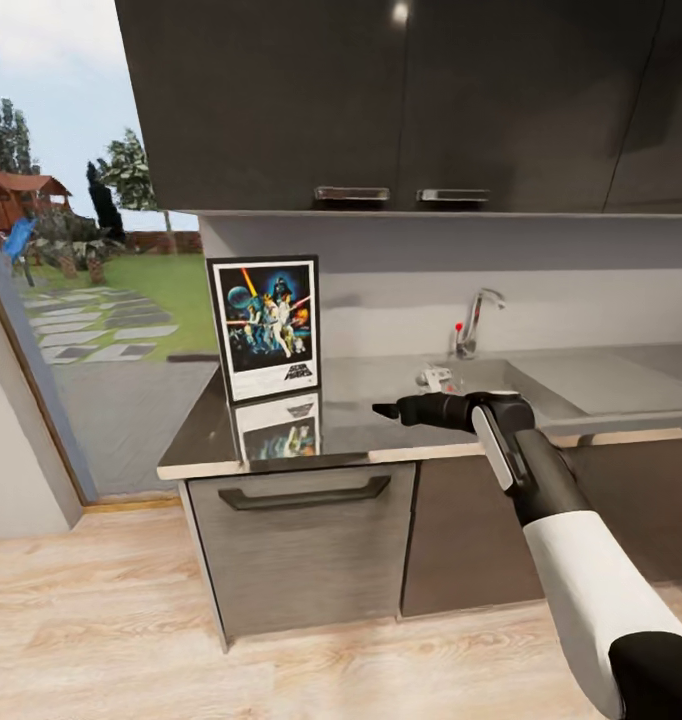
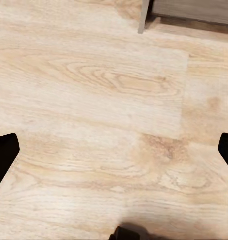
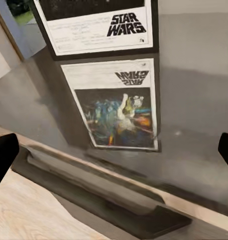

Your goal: Pick up the poster from the kitchen countertop and hang it on one of the wall nails in the kitchen.

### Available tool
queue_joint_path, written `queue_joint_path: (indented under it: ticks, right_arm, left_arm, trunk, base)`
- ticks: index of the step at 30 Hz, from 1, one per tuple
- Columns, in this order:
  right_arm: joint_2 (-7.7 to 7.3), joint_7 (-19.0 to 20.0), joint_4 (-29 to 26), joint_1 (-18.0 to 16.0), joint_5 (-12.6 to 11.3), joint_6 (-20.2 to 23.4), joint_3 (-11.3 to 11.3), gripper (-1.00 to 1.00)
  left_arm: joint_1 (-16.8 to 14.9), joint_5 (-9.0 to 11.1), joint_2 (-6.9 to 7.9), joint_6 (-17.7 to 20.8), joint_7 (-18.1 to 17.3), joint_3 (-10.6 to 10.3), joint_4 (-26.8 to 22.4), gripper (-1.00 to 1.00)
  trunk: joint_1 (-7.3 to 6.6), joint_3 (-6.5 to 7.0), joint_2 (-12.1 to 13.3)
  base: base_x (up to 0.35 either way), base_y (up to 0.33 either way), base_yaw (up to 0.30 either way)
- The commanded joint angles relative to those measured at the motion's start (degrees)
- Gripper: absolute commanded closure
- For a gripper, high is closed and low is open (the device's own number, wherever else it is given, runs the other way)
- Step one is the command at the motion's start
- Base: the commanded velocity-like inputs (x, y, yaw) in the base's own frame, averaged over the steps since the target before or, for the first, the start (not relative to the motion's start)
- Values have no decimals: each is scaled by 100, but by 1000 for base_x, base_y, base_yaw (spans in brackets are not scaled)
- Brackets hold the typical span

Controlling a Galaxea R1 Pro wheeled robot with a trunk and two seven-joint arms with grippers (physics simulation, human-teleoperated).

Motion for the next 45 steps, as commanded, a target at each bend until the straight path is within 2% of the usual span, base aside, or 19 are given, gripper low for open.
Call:
queue_joint_path:
  ticks: [1,6,7,9,10,13,18,28,35,45]
  right_arm:
    - [-5,-29,-4,-9,-57,41,10,-100]
    - [-4,-41,115,-144,-45,44,10,-100]
    - [-4,-33,776,-542,-55,41,10,-100]
    - [-4,-27,1239,-777,-67,8,10,-100]
    - [-4,-15,1731,-1019,-90,-121,10,-100]
    - [-4,151,2552,-1399,-151,-593,10,-100]
    - [3,731,3134,-1679,-195,-990,11,-100]
    - [13,923,3256,-1749,-199,-1094,18,-100]
    - [14,936,3260,-1753,-200,-1107,18,-100]
    - [14,930,3261,-1754,-200,-1110,19,-100]
  left_arm:
    - [0,1,-2,-1,-23,12,-6,-100]
    - [0,1,-1,-8,-28,14,-10,-100]
    - [0,1,-1,-7,-30,18,-13,-100]
    - [0,1,-1,-8,-31,18,-17,-100]
    - [0,1,-1,-9,-31,16,-19,-100]
    - [0,1,-1,-6,-31,16,-31,-100]
    - [0,1,-1,-2,-31,13,-39,-100]
    - [0,1,6,1,-31,20,-41,-100]
    - [0,1,8,6,-31,234,-29,-100]
    - [0,1,8,8,-31,273,-32,-100]
  trunk:
    - [3,-5,-3]
    - [3,-6,-3]
    - [3,-7,-3]
    - [3,-8,-3]
    - [3,-8,-3]
    - [3,-8,-3]
    - [3,-9,-3]
    - [3,-9,-3]
    - [3,-9,-3]
    - [3,-9,-3]
  base:
    - [209,-2,258]
    - [76,-1,270]
    - [12,0,86]
    - [8,0,62]
    - [5,0,35]
    - [3,0,22]
    - [48,14,7]
    - [155,56,1]
    - [243,89,0]
    - [67,14,0]
